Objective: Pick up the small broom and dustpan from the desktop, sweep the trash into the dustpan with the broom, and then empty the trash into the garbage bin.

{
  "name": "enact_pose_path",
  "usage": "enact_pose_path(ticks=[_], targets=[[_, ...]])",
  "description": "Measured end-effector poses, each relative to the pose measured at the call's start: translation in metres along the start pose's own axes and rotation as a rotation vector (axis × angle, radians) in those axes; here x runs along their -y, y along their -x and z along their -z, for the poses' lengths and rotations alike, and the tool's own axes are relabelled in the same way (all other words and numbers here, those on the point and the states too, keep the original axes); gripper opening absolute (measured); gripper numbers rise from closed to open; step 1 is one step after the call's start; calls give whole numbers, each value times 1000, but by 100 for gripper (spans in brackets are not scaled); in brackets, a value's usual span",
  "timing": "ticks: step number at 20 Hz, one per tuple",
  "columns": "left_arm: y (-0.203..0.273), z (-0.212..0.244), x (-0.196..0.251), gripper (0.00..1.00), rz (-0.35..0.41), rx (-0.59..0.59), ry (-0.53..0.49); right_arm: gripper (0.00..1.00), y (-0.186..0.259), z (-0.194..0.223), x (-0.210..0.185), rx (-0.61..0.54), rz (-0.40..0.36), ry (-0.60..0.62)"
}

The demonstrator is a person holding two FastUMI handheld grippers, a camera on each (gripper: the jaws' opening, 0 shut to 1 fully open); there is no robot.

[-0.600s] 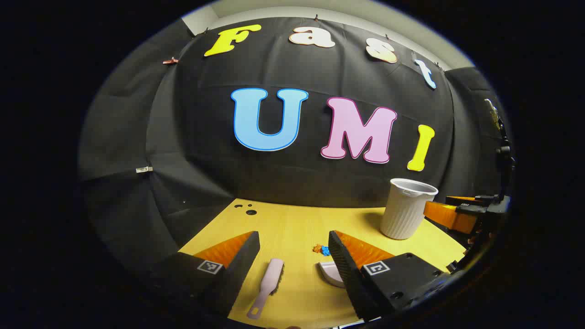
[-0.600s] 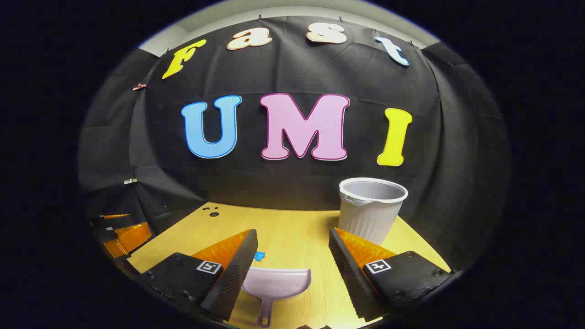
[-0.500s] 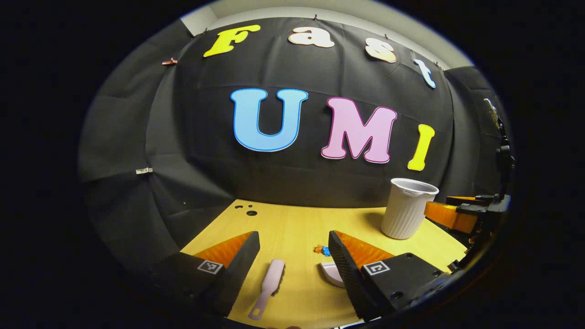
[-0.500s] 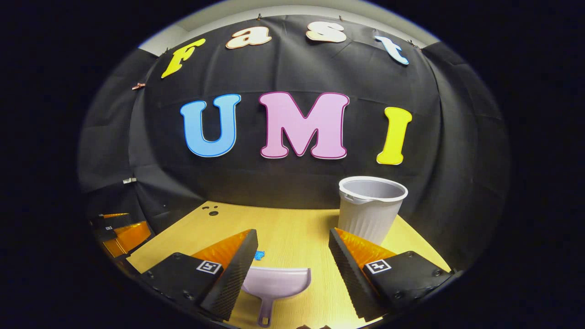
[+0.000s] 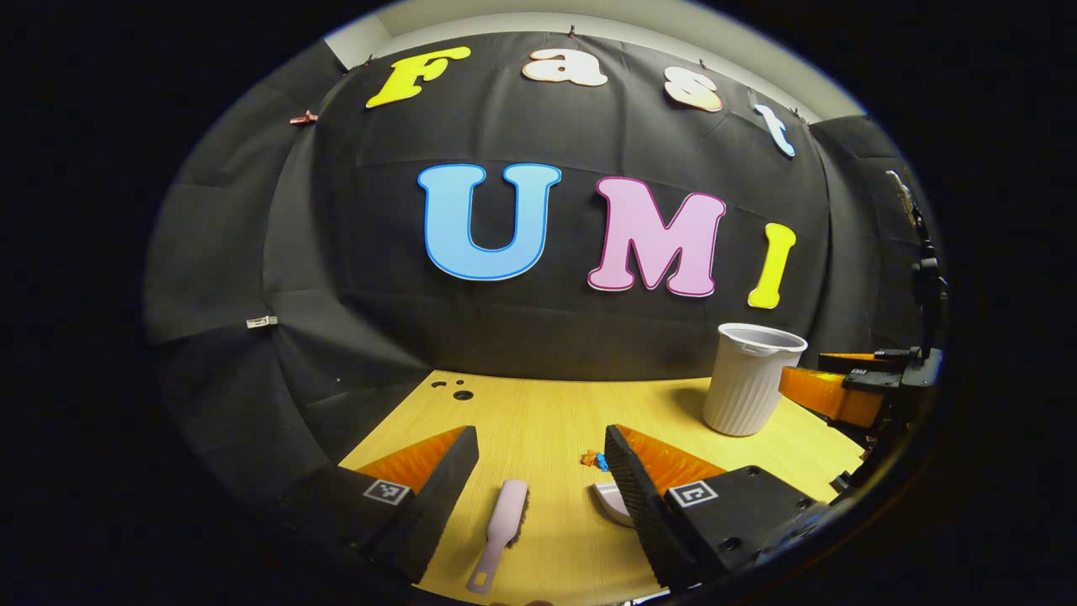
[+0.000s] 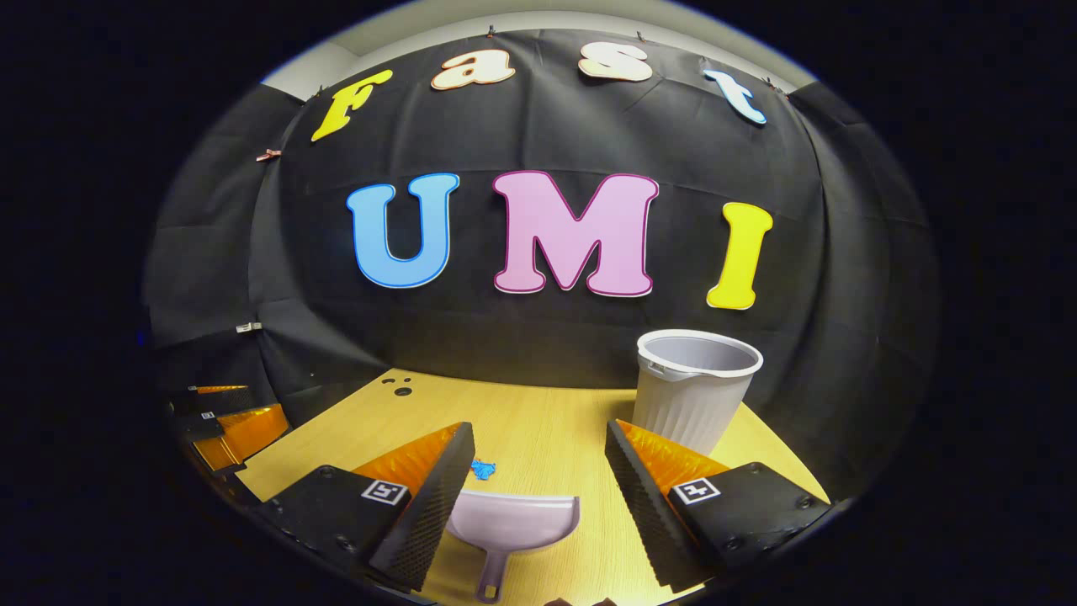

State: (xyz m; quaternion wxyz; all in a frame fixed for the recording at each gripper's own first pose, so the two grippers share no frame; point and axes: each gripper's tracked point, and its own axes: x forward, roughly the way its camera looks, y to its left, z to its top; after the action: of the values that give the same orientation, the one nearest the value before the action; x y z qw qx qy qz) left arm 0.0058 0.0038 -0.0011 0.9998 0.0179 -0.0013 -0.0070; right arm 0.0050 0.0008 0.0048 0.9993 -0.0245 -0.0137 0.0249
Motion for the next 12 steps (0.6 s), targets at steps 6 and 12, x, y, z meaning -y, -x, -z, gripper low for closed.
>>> enact_pose_path(ticks=[6,12], targets=[[-4,8,-3,96,9,-18,2,98,5,5,3,-10,3,-23],[-16,33,-22,96,7,-97,0,98,3,14,7,-24,7,-1]])
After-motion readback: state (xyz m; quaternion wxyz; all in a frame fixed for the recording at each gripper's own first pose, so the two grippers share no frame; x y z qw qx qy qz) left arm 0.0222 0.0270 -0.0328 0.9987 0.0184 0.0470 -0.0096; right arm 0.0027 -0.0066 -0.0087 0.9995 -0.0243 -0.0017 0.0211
